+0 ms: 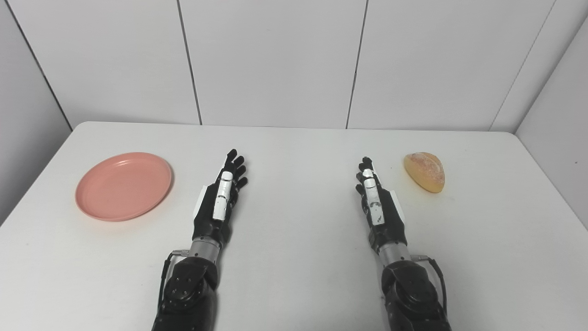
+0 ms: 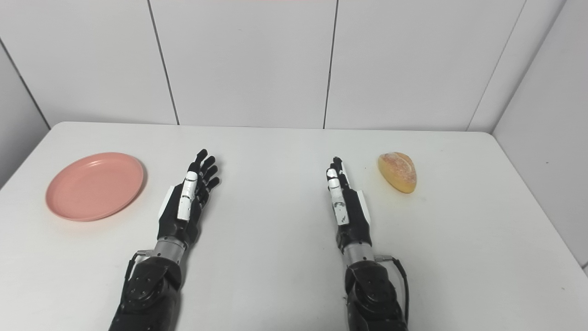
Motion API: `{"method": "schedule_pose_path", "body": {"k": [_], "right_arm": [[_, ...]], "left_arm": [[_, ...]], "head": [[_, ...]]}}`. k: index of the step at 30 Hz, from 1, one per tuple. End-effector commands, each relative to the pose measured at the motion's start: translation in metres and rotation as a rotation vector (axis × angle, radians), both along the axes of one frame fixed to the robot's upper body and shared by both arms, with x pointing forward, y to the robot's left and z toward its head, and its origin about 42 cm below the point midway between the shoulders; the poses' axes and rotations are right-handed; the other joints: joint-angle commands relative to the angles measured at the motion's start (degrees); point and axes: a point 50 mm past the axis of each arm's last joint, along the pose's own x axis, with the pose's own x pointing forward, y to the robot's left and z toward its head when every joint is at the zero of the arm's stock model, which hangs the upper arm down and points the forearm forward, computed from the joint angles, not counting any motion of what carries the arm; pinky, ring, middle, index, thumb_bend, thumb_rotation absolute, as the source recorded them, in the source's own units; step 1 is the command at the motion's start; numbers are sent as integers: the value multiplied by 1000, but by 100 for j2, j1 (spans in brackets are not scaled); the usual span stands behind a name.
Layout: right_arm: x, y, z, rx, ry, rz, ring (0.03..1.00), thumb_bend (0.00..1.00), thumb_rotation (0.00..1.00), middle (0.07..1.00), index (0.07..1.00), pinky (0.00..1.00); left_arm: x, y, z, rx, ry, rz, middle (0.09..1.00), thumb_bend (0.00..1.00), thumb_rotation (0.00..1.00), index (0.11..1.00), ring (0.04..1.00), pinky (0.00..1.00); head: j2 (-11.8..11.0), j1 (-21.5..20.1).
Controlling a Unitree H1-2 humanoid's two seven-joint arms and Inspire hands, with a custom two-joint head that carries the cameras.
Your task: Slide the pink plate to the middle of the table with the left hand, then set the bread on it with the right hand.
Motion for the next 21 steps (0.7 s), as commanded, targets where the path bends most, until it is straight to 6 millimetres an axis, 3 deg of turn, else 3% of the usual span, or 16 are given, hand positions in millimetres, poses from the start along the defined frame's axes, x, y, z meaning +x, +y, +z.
{"method": "schedule_pose_path", "body": {"k": [1,21], "right_arm": [[9,5,22,8,-74,18,1000,720,1000,1000,1000,1000],[7,5,22,21,-84,23,1000,702,1000,1000,1000,1000]], "left_arm": [[11,-4,19,14,-71,-12,974,569,1000,969,980,959],[11,-5,20,100,-44,10,990,583,1000,983,997,995]], "head": [[-2,0],[4,7]]}}
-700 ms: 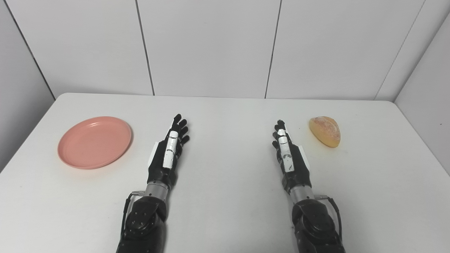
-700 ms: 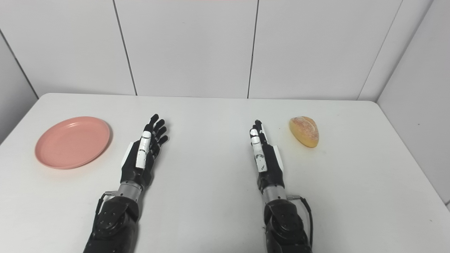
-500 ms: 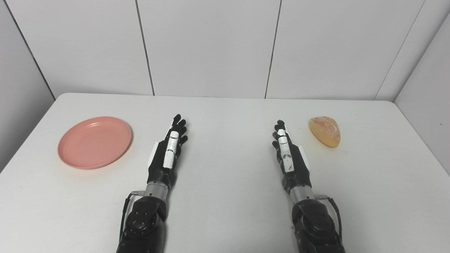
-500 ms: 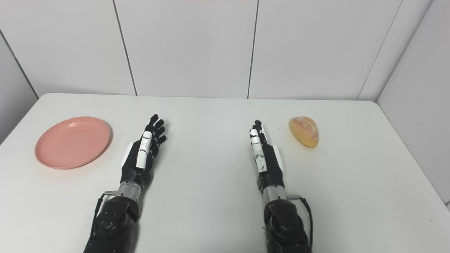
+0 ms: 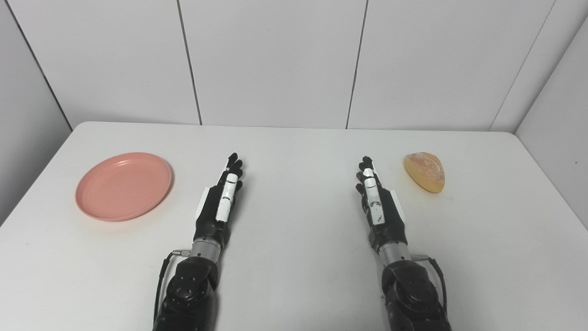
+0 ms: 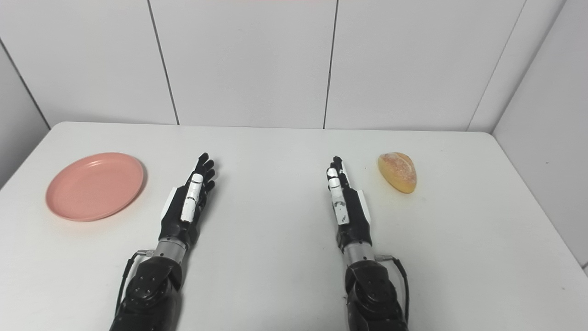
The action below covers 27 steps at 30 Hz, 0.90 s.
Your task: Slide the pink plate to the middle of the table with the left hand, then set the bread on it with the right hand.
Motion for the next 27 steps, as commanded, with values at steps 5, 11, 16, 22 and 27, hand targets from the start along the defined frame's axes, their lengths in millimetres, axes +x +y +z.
{"method": "schedule_pose_path", "body": {"k": [5,11,16,22,27], "right_arm": [[6,5,21,28,-82,26,1000,700,1000,1000,1000,1000],[5,-7,16,26,-69,22,1000,709,1000,1000,1000,1000],[6,-25,10,39,-68,6,1000,739,995,1000,1000,1000],[9,-42,0,65,-79,-7,1000,725,950,1000,1000,1000],[13,-48,-5,75,-65,2,1000,776,927,1000,1000,1000]], "left_arm": [[11,-3,22,11,-72,-3,985,593,1000,977,992,990],[9,-13,18,-26,-76,-27,985,576,1000,980,988,980],[10,-29,12,-60,-67,-42,995,576,1000,991,998,1000],[16,-42,6,-46,-76,-51,1000,633,1000,1000,1000,1000],[19,-43,7,-75,-99,-26,989,619,1000,982,998,1000]], "head": [[-13,50],[-239,1024],[-417,1632],[-606,2078],[-686,2127]]}}
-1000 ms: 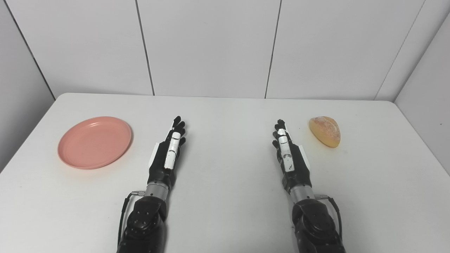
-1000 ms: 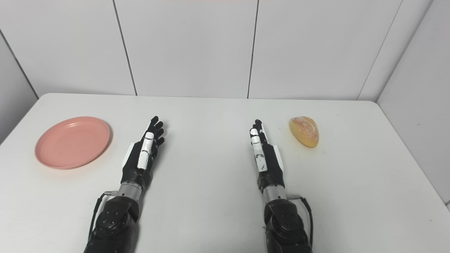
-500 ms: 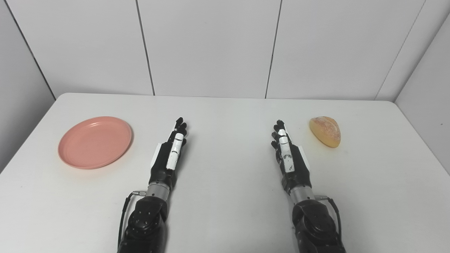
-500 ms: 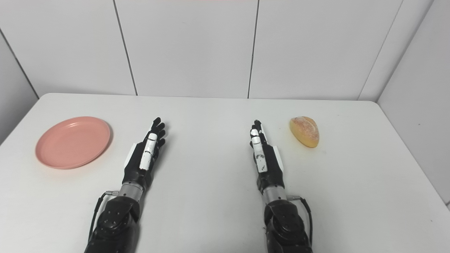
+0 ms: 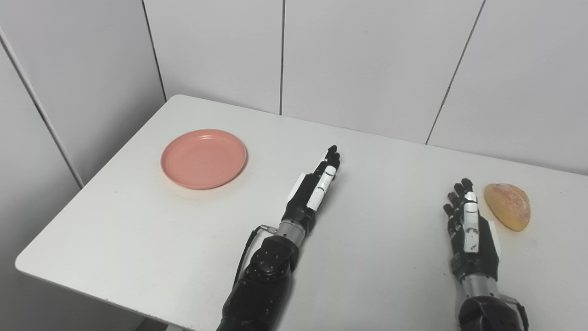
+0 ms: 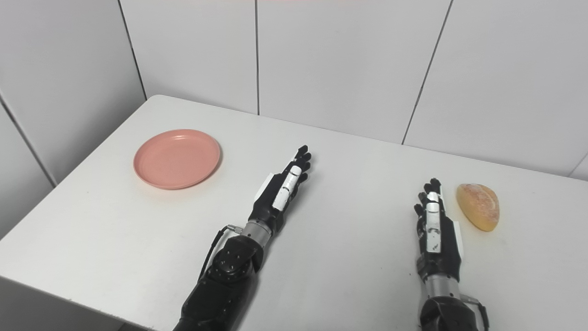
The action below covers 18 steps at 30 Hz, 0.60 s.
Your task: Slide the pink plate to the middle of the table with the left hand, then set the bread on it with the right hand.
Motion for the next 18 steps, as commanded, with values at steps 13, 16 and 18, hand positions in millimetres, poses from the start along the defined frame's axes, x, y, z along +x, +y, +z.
{"method": "schedule_pose_path", "body": {"k": [13,16,18], "right_arm": [[1,-7,2,-3,-41,12,1000,779,915,1000,1000,1000],[1,-8,2,-4,-42,13,1000,790,908,1000,1000,1000],[2,-9,3,-8,-41,13,1000,789,910,1000,1000,1000]], "left_arm": [[22,32,46,-115,-119,125,942,649,1000,939,959,969],[28,44,56,-168,-126,164,910,686,1000,906,927,941],[32,54,62,-192,-138,193,900,693,1000,898,916,931]], "head": [[19,30],[33,40],[31,34]]}}
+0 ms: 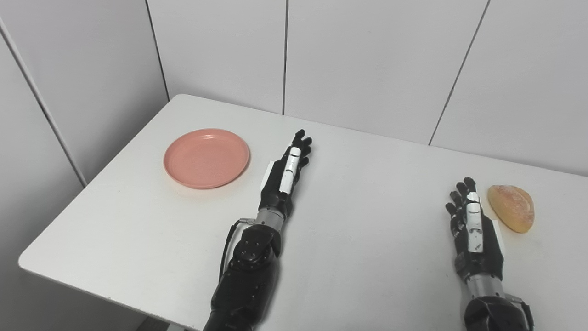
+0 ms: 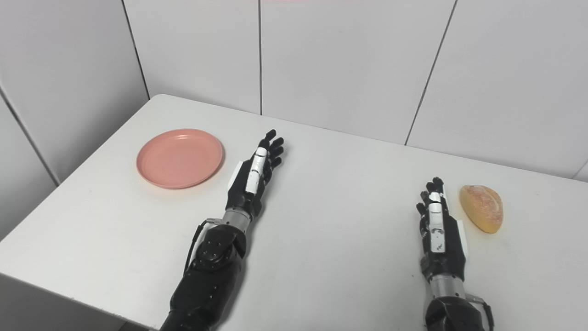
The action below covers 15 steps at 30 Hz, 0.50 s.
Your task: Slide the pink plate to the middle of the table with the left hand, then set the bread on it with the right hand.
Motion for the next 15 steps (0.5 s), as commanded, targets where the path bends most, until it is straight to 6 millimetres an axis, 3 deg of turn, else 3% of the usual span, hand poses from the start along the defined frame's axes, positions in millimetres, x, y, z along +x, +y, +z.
{"method": "schedule_pose_path", "body": {"k": [1,9,15], "right_arm": [[1,-6,2,-7,-36,-5,1000,788,911,1000,1000,1000],[1,-4,2,-4,-35,0,1000,785,905,1000,1000,1000],[-1,-4,1,-3,-39,1,1000,780,893,1000,1000,1000]], "left_arm": [[17,3,37,-27,-101,23,885,701,1000,883,900,913],[21,36,61,-12,-134,130,799,717,1000,790,802,781],[19,62,78,-3,-162,221,775,717,1000,767,779,766]], "head": [[5,8],[-2,16],[13,59]]}}
